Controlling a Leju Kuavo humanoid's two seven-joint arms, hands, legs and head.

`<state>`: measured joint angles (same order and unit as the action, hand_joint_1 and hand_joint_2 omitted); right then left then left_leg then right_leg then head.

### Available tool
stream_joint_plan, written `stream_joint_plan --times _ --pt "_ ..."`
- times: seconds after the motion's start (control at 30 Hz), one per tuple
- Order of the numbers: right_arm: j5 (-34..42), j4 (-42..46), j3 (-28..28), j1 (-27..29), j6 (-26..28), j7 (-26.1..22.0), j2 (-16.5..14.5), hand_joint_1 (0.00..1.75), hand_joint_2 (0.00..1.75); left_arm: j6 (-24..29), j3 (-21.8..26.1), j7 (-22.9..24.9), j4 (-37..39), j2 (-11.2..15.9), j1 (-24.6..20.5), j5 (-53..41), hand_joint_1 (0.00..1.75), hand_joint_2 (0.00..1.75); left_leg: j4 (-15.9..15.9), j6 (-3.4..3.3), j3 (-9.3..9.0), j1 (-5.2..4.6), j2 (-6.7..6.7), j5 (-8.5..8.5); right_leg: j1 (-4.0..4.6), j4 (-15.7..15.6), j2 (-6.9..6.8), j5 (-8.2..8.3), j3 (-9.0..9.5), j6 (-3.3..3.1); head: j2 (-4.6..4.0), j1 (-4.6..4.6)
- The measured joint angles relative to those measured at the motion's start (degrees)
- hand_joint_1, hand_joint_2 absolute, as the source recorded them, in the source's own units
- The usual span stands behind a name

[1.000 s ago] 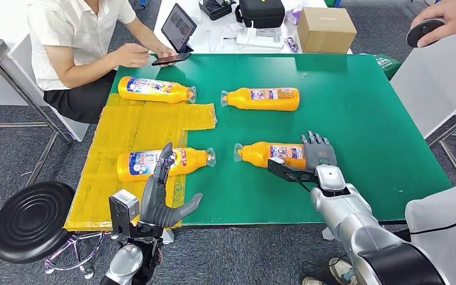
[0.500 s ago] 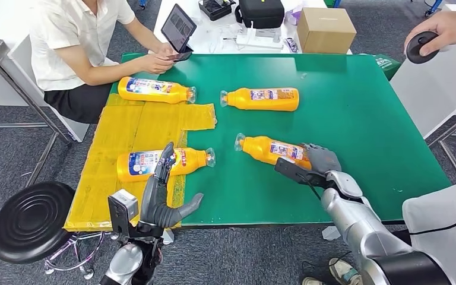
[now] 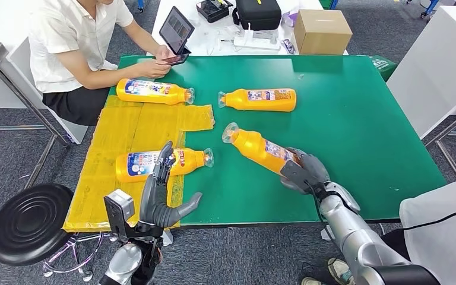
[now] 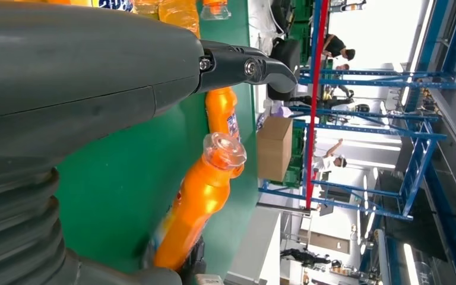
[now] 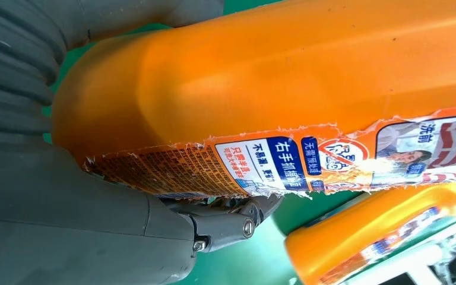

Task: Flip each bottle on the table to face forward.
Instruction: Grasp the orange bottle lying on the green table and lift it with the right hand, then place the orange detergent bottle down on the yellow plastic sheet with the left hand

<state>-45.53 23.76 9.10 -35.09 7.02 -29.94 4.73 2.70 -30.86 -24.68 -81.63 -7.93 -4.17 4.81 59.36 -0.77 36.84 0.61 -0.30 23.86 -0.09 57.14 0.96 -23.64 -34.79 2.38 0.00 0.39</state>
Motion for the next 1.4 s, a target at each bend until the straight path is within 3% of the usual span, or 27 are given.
stream_joint_plan --times 0.17,0.33,0.5,0.77,1.1,1.23,1.3,1.33,1.4 --pt "6.47 5.33 0.14 3.66 -4.76 -4.8 -2.13 1.75 1.75 -2.14 0.04 2.24 0.01 -0.02 0.34 4.08 0.0 1.75 0.0 0.0 0.05 0.01 -0.01 -0.01 0.01 0.01 -0.01 0.0 0.01 0.0 0.0 0.01" --pt "14.59 17.86 3.99 10.22 -9.37 -2.92 -5.18 1.75 1.75 -6.98 0.04 4.14 0.27 -0.02 0.92 9.2 0.0 1.75 0.0 0.03 0.37 0.03 -0.1 -0.03 0.02 0.03 -0.04 -0.03 -0.26 0.0 0.0 -0.01" --pt "17.42 24.45 8.24 12.14 -10.88 -2.6 -6.54 1.75 1.75 -8.54 0.04 5.41 0.9 -0.02 0.93 10.95 0.0 1.75 0.0 0.04 0.55 0.02 -0.17 -0.03 0.01 0.03 -0.06 -0.05 -0.39 0.0 0.0 0.01" --pt "23.11 28.81 17.03 13.68 -16.51 -2.74 -10.56 1.75 1.75 -6.74 -0.47 7.38 3.22 -0.2 -0.02 11.37 0.0 1.75 0.0 0.04 0.62 0.03 -0.18 -0.02 0.01 0.03 -0.08 -0.06 -0.5 -0.01 0.0 0.0" --pt "26.15 28.22 24.53 12.92 -16.54 -2.74 -12.38 1.75 1.75 -8.01 -0.72 6.6 3.35 -0.43 -1.6 16.61 0.01 1.75 -0.01 0.04 0.65 0.03 -0.19 -0.03 0.0 0.03 -0.09 -0.06 -0.5 -0.01 0.0 0.01" --pt "27.28 26.75 25.64 12.22 -15.96 -2.74 -12.66 1.72 1.75 -8.98 -0.7 5.84 2.69 -0.42 -1.52 18.32 1.75 1.75 -0.01 0.04 0.66 0.02 -0.18 -0.02 0.0 0.03 -0.09 -0.06 -0.51 -0.01 0.0 0.01" --pt "27.67 25.86 26.03 11.69 -15.71 -2.75 -12.76 1.61 1.75 -9.51 -0.7 5.54 2.36 -0.27 -1.44 18.77 1.75 1.75 -0.01 0.04 0.66 0.02 -0.18 -0.02 0.0 0.03 -0.09 -0.06 -0.52 -0.01 0.0 0.0" --pt "27.81 25.45 26.2 11.45 -15.62 -2.75 -12.8 1.45 1.75 -9.7 -0.69 5.47 2.28 -0.19 -1.38 18.94 1.75 1.75 -0.01 0.04 0.66 0.03 -0.18 -0.02 0.0 0.03 -0.09 -0.06 -0.52 -0.01 0.0 0.01" --pt "28.01 24.66 26.5 11.06 -15.46 -2.8 -12.88 0.89 1.75 -10.17 -0.62 5.49 2.22 -0.07 -1.27 19.74 1.75 1.75 -0.01 0.04 0.65 0.03 -0.17 -0.02 0.01 0.03 -0.08 -0.06 -0.53 -0.01 0.0 -0.01"
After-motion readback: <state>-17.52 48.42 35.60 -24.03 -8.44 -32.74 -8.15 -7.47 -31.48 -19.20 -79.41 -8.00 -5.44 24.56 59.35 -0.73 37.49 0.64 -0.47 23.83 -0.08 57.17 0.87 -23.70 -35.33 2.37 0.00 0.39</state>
